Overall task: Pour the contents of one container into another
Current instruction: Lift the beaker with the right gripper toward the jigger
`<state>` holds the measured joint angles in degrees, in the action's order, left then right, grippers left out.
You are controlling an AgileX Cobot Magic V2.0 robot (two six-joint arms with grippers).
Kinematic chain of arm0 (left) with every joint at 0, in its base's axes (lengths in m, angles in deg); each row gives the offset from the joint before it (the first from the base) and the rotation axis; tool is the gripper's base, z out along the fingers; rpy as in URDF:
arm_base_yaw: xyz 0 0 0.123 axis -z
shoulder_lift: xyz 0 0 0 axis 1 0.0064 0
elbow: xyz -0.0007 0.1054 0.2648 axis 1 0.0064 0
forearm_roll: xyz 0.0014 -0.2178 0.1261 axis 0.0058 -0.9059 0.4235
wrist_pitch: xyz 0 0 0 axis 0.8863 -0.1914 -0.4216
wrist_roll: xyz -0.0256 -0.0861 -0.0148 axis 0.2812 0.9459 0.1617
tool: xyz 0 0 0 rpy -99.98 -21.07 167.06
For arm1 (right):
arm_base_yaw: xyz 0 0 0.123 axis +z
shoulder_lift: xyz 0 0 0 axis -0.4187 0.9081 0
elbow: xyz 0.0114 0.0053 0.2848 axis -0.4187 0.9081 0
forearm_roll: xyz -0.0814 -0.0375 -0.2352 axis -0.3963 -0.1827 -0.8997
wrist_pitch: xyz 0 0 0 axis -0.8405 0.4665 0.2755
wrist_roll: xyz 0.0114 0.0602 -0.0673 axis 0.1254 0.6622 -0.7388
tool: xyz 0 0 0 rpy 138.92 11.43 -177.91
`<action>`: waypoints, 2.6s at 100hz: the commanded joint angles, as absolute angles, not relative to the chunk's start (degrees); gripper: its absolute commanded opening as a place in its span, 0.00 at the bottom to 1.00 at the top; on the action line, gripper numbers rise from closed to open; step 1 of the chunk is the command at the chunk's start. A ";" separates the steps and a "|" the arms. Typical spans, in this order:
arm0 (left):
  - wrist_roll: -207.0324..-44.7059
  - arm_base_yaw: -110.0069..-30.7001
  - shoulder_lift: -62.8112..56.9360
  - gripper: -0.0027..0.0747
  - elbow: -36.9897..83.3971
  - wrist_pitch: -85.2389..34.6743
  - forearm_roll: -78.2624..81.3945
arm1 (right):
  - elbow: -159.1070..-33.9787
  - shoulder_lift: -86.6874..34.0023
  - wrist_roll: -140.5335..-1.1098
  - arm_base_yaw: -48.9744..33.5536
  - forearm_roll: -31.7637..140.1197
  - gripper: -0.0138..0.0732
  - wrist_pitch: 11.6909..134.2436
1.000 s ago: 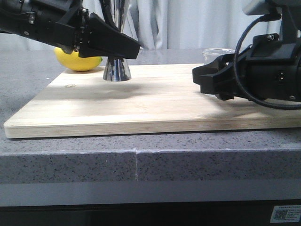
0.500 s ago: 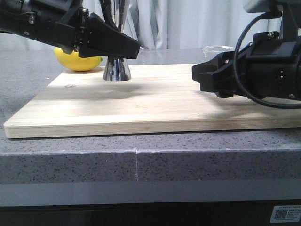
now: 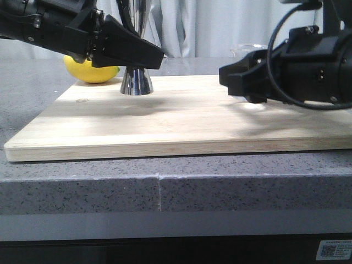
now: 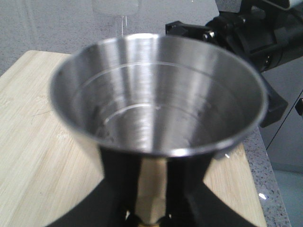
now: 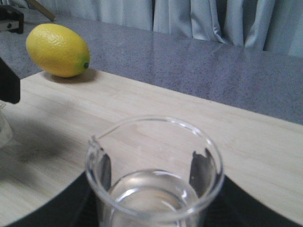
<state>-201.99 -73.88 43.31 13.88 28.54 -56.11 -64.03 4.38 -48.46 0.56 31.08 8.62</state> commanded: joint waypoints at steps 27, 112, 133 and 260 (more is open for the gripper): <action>-201.67 -73.54 40.13 0.06 12.53 34.66 -60.37 | -72.31 1.50 -48.27 0.56 26.46 0.37 12.11; -201.67 -73.54 40.13 0.06 12.53 34.66 -60.26 | -82.85 -5.36 -48.27 0.56 19.01 0.37 30.25; -201.67 -73.54 40.13 0.06 12.53 34.66 -60.26 | -86.18 -5.91 -48.27 0.56 16.52 0.37 33.99; -201.67 -71.58 40.13 0.06 12.53 34.66 -60.37 | -92.78 -5.96 -48.27 6.27 8.16 0.37 41.81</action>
<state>-201.99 -72.52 43.31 13.88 28.54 -56.11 -90.54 -3.30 -48.36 6.41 8.60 46.09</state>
